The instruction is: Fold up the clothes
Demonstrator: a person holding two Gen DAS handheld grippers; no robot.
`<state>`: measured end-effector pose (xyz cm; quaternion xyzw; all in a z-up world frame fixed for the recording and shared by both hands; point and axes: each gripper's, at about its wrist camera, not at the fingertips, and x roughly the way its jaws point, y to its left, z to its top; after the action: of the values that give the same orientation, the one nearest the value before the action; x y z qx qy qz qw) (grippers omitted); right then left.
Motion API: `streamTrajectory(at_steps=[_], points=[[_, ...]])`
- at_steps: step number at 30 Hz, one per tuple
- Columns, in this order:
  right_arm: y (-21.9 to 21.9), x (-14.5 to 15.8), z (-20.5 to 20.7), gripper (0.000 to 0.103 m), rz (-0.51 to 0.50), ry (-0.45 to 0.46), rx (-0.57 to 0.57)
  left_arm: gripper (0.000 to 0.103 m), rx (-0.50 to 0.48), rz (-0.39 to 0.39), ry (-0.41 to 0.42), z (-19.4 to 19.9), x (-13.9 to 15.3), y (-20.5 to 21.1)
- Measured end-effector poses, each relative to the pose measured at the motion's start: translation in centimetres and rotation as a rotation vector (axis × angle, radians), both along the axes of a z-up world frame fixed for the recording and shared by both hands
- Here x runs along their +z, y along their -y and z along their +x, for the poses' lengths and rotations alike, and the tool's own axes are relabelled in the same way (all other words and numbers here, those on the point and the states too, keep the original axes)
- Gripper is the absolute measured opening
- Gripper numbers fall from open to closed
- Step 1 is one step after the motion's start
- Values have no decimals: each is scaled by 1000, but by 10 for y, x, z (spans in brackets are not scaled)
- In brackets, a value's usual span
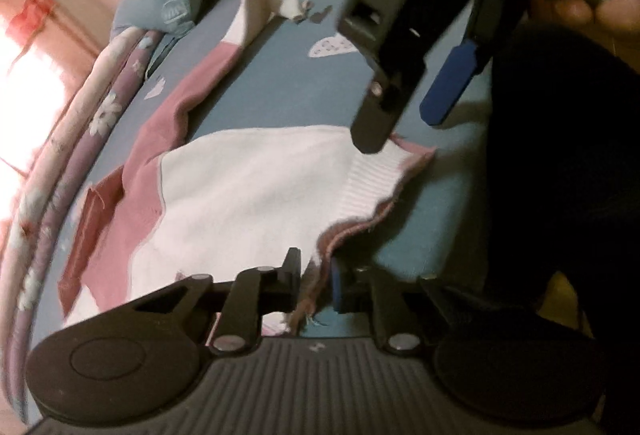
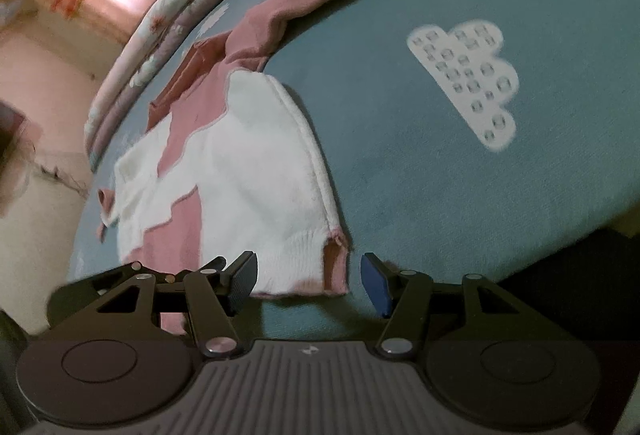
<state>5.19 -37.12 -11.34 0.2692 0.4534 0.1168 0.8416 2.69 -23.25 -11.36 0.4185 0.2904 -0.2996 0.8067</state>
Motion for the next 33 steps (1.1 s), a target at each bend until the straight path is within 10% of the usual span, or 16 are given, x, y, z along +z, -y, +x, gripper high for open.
streamTrajectory(at_steps=[7, 11, 16, 23, 27, 33], points=[[-48, 25, -6, 60, -403, 266, 329, 8, 59, -92, -50, 17, 11, -15], [-75, 19, -13, 29, -561, 374, 556, 8, 85, -134, -78, 27, 16, -23], [-103, 13, -23, 27, -766, 520, 749, 8, 108, -168, -110, 36, 17, -28], [-124, 1, -19, 28, -929, 547, 820, 8, 122, -209, -136, 40, 17, -34], [-136, -6, -16, 12, -1023, 562, 860, 8, 115, -226, -155, 41, 19, -39], [-119, 5, -16, 7, -867, 483, 940, 12, 53, -228, -207, 31, 20, -49]])
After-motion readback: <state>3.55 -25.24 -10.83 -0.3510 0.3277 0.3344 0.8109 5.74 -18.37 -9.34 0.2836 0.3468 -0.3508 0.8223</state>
